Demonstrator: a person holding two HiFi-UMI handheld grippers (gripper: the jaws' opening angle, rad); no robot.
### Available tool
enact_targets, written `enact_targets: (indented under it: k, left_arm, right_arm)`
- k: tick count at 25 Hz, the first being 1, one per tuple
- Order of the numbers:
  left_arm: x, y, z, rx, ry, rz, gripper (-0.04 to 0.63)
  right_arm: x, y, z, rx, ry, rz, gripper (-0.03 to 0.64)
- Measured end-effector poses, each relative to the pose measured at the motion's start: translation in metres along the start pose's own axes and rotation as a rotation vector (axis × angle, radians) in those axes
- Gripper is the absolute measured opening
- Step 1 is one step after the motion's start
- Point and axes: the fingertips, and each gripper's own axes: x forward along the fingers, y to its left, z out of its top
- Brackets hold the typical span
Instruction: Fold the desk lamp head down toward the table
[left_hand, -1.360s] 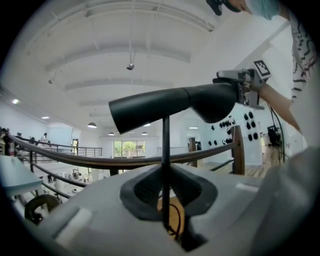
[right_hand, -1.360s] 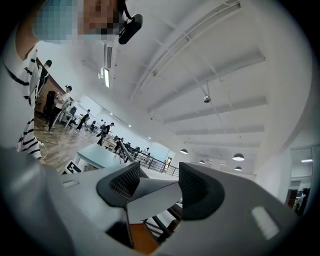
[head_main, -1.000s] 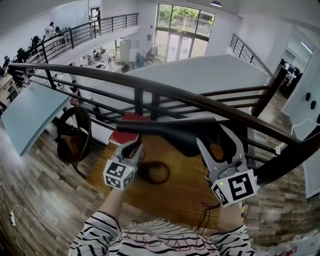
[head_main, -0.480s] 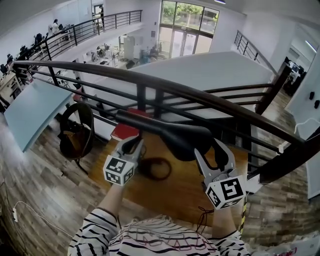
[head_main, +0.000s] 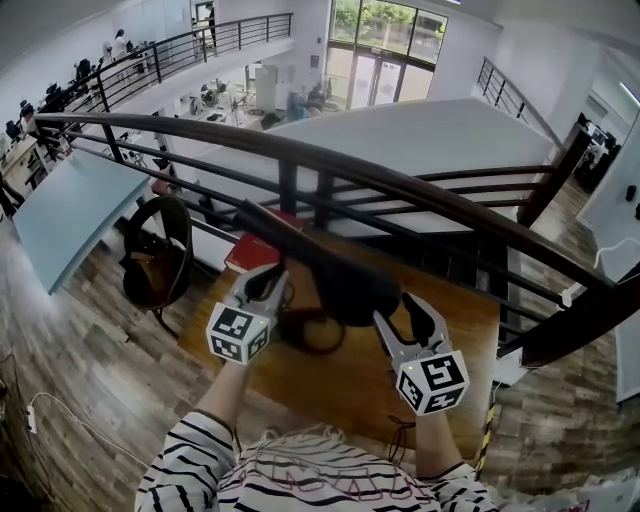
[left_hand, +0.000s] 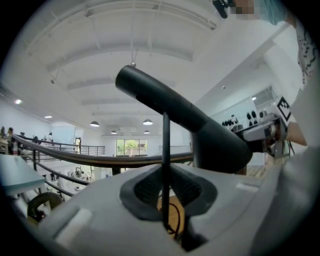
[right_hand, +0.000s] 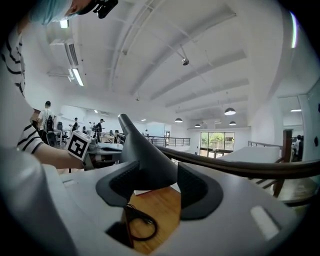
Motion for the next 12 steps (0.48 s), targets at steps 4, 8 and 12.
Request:
enact_targets:
  k: [4, 8, 12]
  left_arm:
    - [0.0, -0.001, 0.0, -0.001, 0.003, 0.01, 0.04]
    - [0.001, 0.003, -0.002, 0.003, 0.009, 0.018, 0.04]
    - [0.001, 0.004, -0.001, 0.011, 0.014, 0.019, 0.04]
  right_arm:
    - [0.006, 0.006, -0.017, 0.016, 0.036, 0.027, 0.236]
    - [0.015, 0.013, -0.033, 0.041, 0.058, 0.055, 0.238]
    - [0.023, 0.02, -0.044, 0.067, 0.071, 0.079, 0.237]
